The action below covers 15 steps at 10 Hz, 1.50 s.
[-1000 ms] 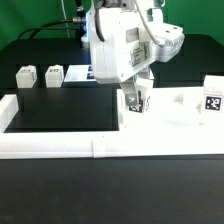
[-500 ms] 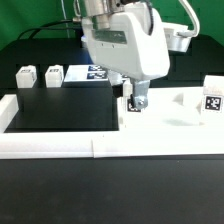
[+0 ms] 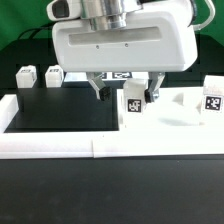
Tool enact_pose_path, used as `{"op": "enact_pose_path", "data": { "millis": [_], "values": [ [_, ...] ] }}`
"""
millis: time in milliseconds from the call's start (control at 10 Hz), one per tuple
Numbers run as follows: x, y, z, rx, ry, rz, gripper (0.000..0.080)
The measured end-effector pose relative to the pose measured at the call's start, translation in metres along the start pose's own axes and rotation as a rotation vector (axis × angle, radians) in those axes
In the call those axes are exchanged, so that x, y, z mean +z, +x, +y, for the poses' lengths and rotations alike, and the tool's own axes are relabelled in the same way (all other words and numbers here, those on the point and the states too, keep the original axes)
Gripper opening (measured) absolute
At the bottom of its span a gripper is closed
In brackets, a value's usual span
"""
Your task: Assemble square table
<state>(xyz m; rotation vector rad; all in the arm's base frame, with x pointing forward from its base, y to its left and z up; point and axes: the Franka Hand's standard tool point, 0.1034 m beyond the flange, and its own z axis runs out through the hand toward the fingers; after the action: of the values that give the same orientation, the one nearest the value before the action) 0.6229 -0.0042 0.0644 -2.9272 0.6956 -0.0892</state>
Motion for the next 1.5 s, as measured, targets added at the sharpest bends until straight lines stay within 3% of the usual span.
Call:
{"op": "enact_pose_path", "data": {
  "millis": [200,400,500,600,900,1500],
  "values": [
    [0.0015,-0.0026,-0.0001,-0.059,-0.014,-0.011,0.0648],
    [0.0016,-0.0027,0.0,-0.039,-0.015,-0.012,0.039],
    [0.0016,-0.0027,0.0,-0.002,-0.015,-0.011,0.039],
    [0.0016,-0.0026,0.0,0.074,-0.015,-0.01,0.0288],
    [0.0016,-0.0025,0.0,0.276,-0.016,-0.008,0.0288],
    [0.0036,-0.0016,-0.0085,1.233,-0.008,-0.01,0.029]
  ]
}}
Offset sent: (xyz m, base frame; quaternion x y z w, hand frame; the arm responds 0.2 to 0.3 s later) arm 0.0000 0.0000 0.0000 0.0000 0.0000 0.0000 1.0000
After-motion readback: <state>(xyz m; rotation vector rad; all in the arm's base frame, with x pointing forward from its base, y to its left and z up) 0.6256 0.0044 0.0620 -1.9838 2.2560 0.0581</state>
